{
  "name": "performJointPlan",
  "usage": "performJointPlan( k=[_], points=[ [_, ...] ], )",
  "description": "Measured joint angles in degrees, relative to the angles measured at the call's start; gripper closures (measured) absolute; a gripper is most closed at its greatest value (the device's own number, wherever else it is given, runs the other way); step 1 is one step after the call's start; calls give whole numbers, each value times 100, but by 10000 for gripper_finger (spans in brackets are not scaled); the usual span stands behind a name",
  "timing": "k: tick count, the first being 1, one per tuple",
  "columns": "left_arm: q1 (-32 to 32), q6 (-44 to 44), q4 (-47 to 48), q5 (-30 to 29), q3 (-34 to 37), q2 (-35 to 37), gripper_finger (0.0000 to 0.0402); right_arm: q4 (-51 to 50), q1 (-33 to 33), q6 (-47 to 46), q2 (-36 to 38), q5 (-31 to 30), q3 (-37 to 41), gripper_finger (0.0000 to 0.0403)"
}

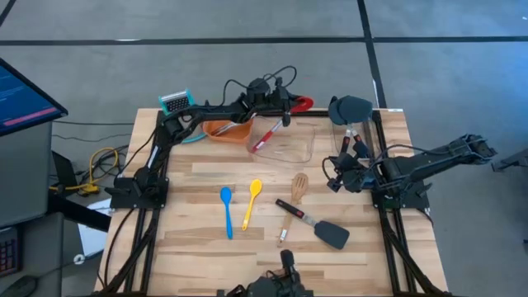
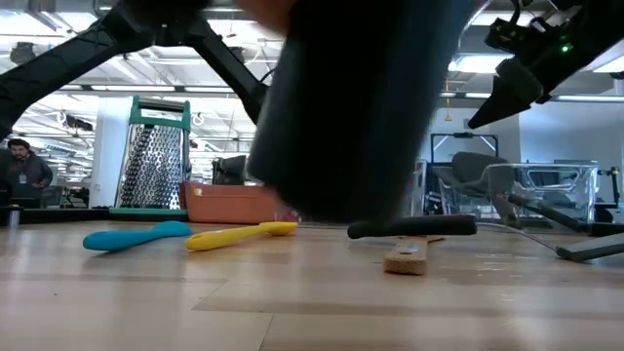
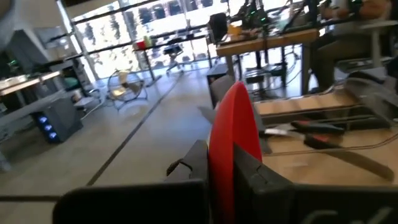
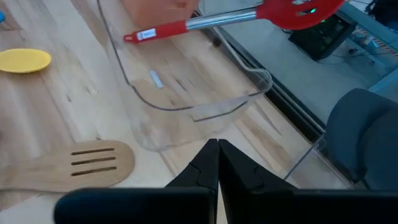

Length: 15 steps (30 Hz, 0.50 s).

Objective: Pick & Place Kitchen Items
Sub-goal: Put the red serving spoon into the left transparent bin

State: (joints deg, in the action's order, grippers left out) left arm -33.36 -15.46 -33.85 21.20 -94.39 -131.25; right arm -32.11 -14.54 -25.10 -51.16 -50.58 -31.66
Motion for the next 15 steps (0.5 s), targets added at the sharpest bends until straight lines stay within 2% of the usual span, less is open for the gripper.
performJointPlan(
  k=[3, 9, 12, 15],
  points=[
    [83, -44, -4, 30, 0, 46, 393, -30, 102, -1, -1, -2, 96, 402],
    [228, 166, -6, 633, 2, 95, 395, -84, 286, -2, -21, 1, 110, 402],
    [307, 364, 169, 631, 0, 95, 394, -71, 299, -2, -21, 8, 110, 402],
    [393, 119, 293, 630, 0, 97, 391, -71, 297, -2, -21, 12, 110, 402]
  ],
)
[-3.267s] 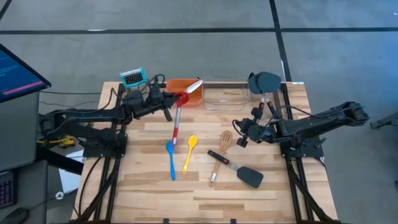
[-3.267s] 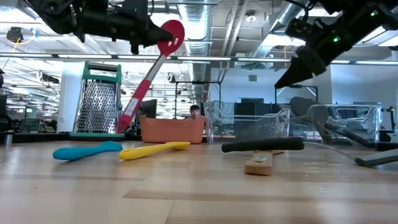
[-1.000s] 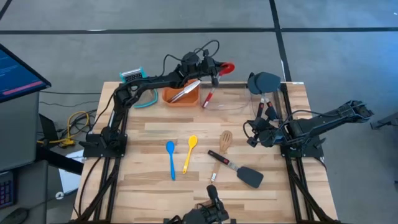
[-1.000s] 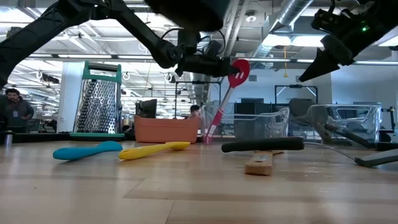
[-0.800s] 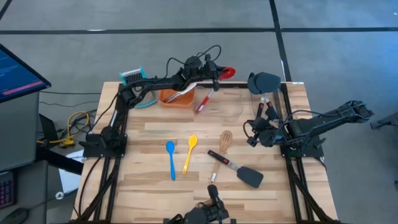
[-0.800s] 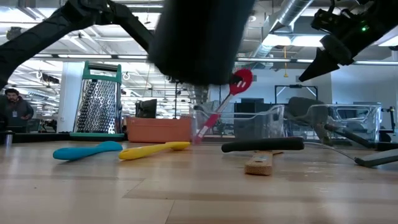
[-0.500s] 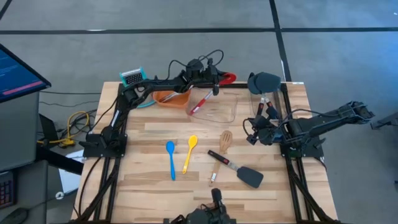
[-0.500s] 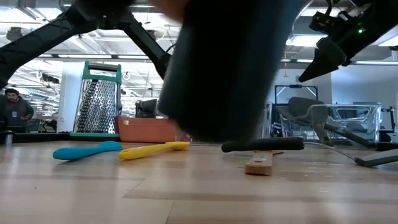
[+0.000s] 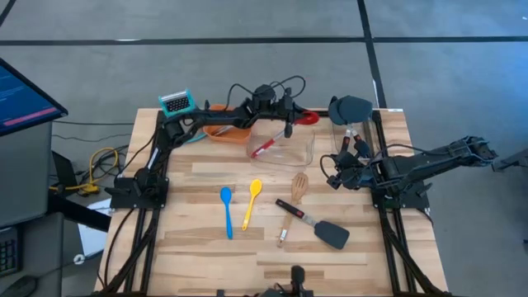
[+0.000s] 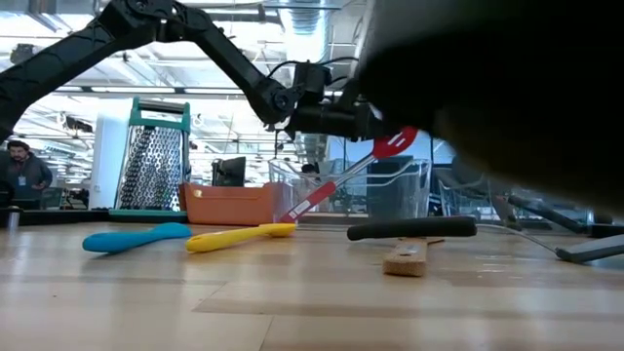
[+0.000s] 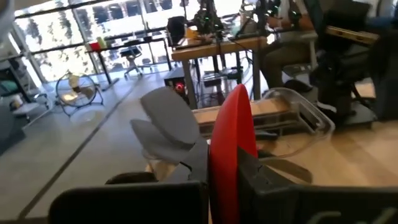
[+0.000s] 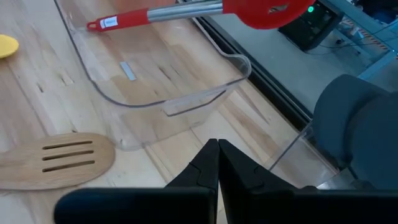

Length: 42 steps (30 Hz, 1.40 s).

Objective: Pick & Place Kitchen Items
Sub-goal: Put the red serving spoon into the left transparent bin, then put the black spatula into the right transparent bin

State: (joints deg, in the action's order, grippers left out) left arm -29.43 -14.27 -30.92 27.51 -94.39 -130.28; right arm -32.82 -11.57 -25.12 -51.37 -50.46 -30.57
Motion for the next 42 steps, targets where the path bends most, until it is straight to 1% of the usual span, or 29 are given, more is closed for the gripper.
performJointPlan(
  k=[6, 9, 19, 24, 28, 32, 37, 40, 42],
  points=[
    [26, -139, 4, 13, 0, 4, 392, 0, 0, 0, 0, 22, 0, 402],
    [30, -205, 3, 0, 0, 4, 384, 0, 0, 0, 0, 24, 0, 402],
    [287, -962, 13, 11, 0, 4, 314, 0, 0, -4, 0, 24, 0, 402],
    [288, -954, -2, -28, 0, 7, 281, -2, 0, -44, 0, 26, 2, 402],
    [280, -933, -29, -169, 0, 59, 264, -2, 0, -44, 0, 26, 2, 402],
    [323, -908, -98, -185, -1, 250, 262, -2, 0, -44, 0, 26, 2, 402],
    [424, -854, 109, -188, 0, 623, 274, -20, -2, -44, 0, 54, 4, 402],
    [513, -757, 452, -198, 0, 921, 285, -19, -1, -44, 0, 70, 4, 402],
    [562, -737, 1005, -201, 0, 1196, 292, -19, 0, -44, 0, 80, 4, 402]
  ],
)
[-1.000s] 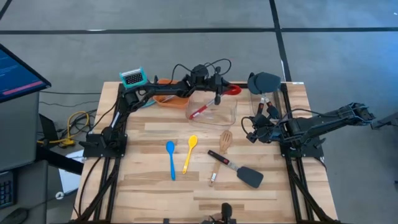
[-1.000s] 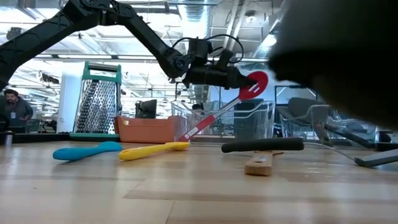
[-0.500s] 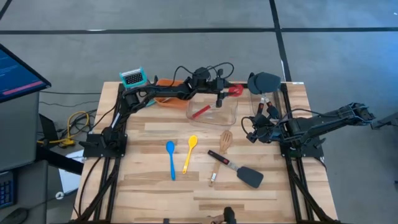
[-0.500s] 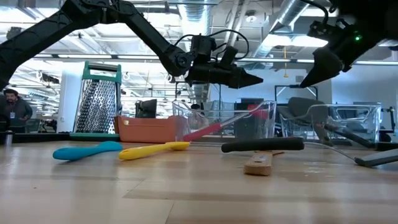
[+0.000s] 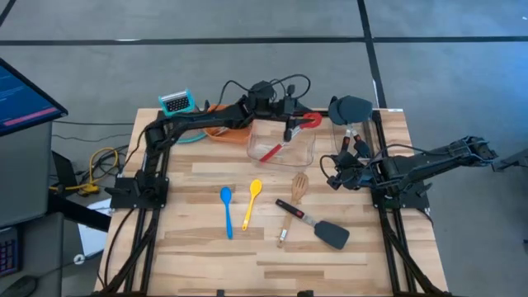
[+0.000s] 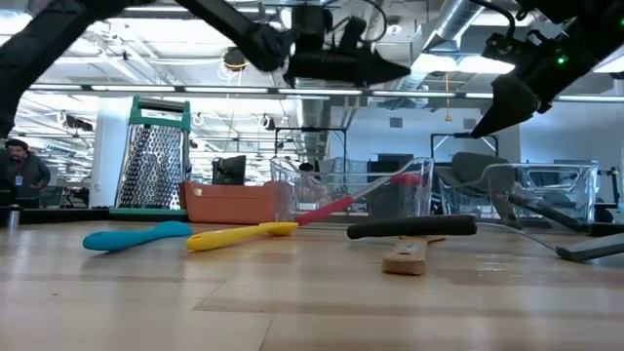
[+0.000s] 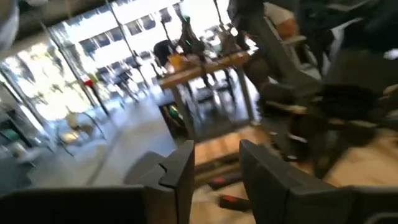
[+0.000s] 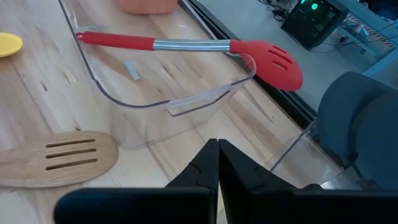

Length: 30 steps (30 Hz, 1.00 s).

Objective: Pick & Place Kitchen Items
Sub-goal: Put the black spatula into the right transparent bin

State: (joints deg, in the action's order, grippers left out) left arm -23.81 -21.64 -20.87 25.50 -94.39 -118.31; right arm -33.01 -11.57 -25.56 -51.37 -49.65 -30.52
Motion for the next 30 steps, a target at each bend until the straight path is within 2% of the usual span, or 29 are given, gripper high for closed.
performJointPlan(
  k=[2, 6, 8, 10, 15, 21, 27, 30],
  points=[
    [36, 6, 763, -1, 0, 335, 301, 1, -2, 0, 0, 30, 0, 402],
    [124, 8, 2874, 2, 39, 1132, 324, -1, -2, -88, 0, 115, 0, 402],
    [209, 10, 3588, -4, 287, 1549, 339, -2, -2, -135, 0, 187, 0, 402],
    [335, 17, 3898, -23, 690, 1983, 355, 3, -9, -145, 0, 199, 0, 402],
    [784, 133, 3928, -20, 2007, 3213, 394, 86, -79, -153, 0, 202, 0, 402],
    [1415, 347, 3844, -146, 3606, 4684, 399, 367, -160, -151, 0, 218, 0, 402],
    [2084, 1145, 3080, -1020, 4921, 5789, 399, 723, -160, -151, 0, 257, 0, 402],
    [2329, 1165, 2713, -1362, 5432, 6179, 398, 1249, -157, -249, 0, 852, 0, 402]
  ],
)
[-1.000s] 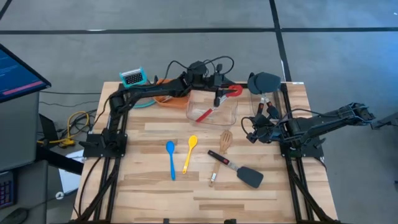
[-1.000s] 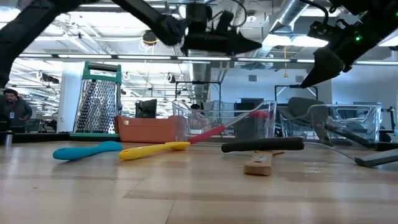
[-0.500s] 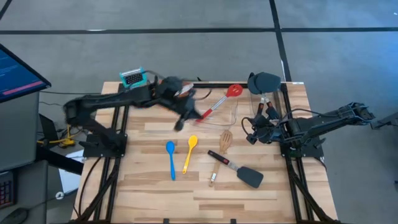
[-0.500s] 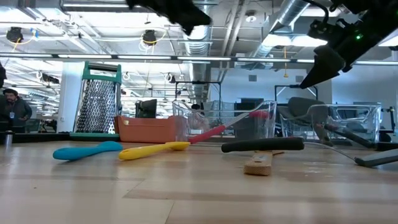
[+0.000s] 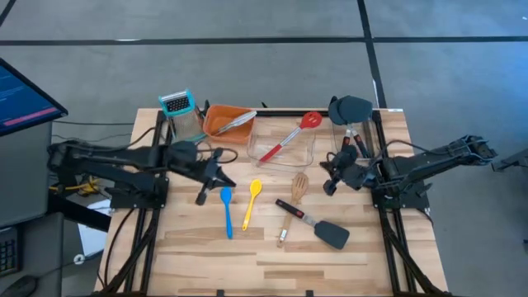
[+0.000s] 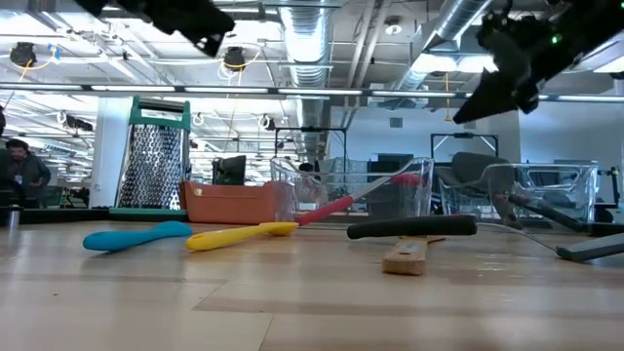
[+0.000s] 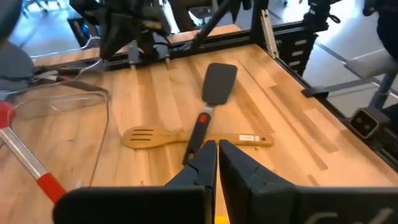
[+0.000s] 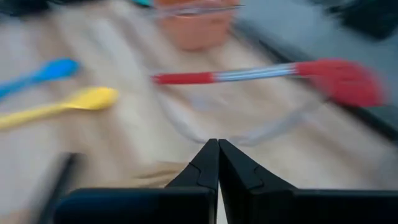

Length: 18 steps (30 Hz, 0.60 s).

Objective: Pick & Place Kitchen Items
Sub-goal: Put the black spatula into the right transparent bin

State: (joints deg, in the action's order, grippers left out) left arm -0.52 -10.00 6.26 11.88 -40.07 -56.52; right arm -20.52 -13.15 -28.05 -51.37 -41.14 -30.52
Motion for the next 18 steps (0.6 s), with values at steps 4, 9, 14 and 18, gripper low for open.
performJointPlan(
  k=[4, 9, 14, 18],
  points=[
    [171, 0, -515, -120, 582, 329, 399, 670, 0, -42, -124, 1332, -2, 402],
    [171, 4, -1108, -142, 1108, 408, 399, 932, -2, -449, -656, 2628, -5, 402],
    [172, 43, -1453, -267, 1387, 388, 399, 871, -54, -1264, -1450, 3434, -6, 402],
    [171, 336, -1463, -416, 1418, 390, 398, 614, -246, -1534, -2162, 3937, -317, 402]
  ],
)
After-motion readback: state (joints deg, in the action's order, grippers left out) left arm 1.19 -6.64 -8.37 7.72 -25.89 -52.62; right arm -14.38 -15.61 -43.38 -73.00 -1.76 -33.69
